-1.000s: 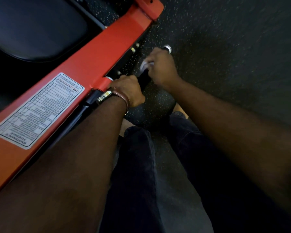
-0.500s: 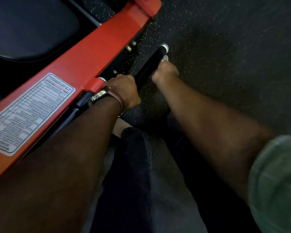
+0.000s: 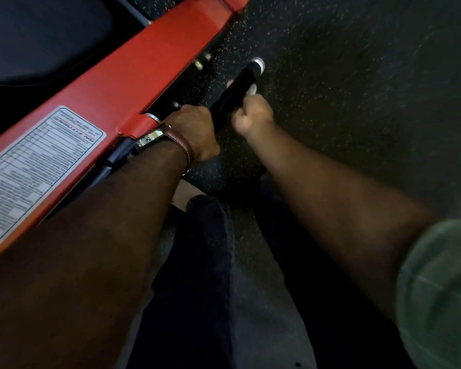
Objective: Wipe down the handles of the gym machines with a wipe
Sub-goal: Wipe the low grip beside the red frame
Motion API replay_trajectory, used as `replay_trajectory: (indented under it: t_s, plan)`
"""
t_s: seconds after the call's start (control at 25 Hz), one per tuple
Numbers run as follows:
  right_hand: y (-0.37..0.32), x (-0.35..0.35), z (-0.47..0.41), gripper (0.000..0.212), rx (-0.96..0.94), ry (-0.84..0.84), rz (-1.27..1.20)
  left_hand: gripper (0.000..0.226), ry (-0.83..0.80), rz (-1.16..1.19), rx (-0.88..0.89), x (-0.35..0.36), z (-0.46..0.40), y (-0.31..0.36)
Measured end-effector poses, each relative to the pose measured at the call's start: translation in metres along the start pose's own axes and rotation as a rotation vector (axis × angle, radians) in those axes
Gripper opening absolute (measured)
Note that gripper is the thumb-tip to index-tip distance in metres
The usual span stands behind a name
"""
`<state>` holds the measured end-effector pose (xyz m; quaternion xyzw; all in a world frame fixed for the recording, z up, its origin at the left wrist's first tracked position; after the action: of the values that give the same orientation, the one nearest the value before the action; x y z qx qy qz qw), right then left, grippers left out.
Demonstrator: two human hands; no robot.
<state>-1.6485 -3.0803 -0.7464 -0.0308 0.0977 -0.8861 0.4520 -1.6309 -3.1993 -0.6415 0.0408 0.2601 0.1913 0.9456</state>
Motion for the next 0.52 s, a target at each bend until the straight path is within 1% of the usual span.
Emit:
replay_trajectory:
  t_s: [0.04, 0.12, 0.24, 0.28, 0.36, 0.4, 0.52]
  plan:
    - [0.002, -0.008, 0.01, 0.013, -0.028, -0.042, 0.057, 0.036, 0.001, -0.003, -0.002, -0.002, 0.001, 0.002]
    - [-0.004, -0.018, 0.027, 0.006, -0.165, -0.064, 0.206, 0.039, -0.004, -0.012, -0.003, -0.003, 0.001, 0.004]
    - [-0.051, -0.002, 0.016, 0.008, -0.586, 0.178, 0.671, 0.039, -0.009, 0.005, -0.003, -0.001, -0.003, 0.003]
    - [-0.066, 0.01, 0.009, 0.009, -0.68, 0.213, 0.801, 0.038, -0.006, 0.001, -0.003, 0.0, -0.004, 0.003]
    - [-0.076, 0.025, 0.006, 0.01, -0.79, 0.248, 1.007, 0.039, 0.0, -0.004, -0.004, -0.001, -0.004, 0.004]
    - [-0.071, 0.026, 0.013, 0.01, -0.833, 0.227, 1.078, 0.04, 0.0, -0.001, -0.007, -0.001, -0.003, 0.005]
    - [-0.052, 0.022, 0.034, 0.012, -1.048, 0.064, 1.342, 0.04, 0.004, 0.007, -0.007, -0.005, -0.001, 0.006]
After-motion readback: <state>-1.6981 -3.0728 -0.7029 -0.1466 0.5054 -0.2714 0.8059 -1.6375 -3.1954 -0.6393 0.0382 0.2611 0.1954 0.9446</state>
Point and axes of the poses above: each hand's wrist, its own z-axis away from the middle knuckle, its own x-axis out of the palm, y = z × x, the point moved 4 cm from there along -z, towards the middle knuckle, and after that the axes turned 4 degrees about z, right-handed, at the moved point
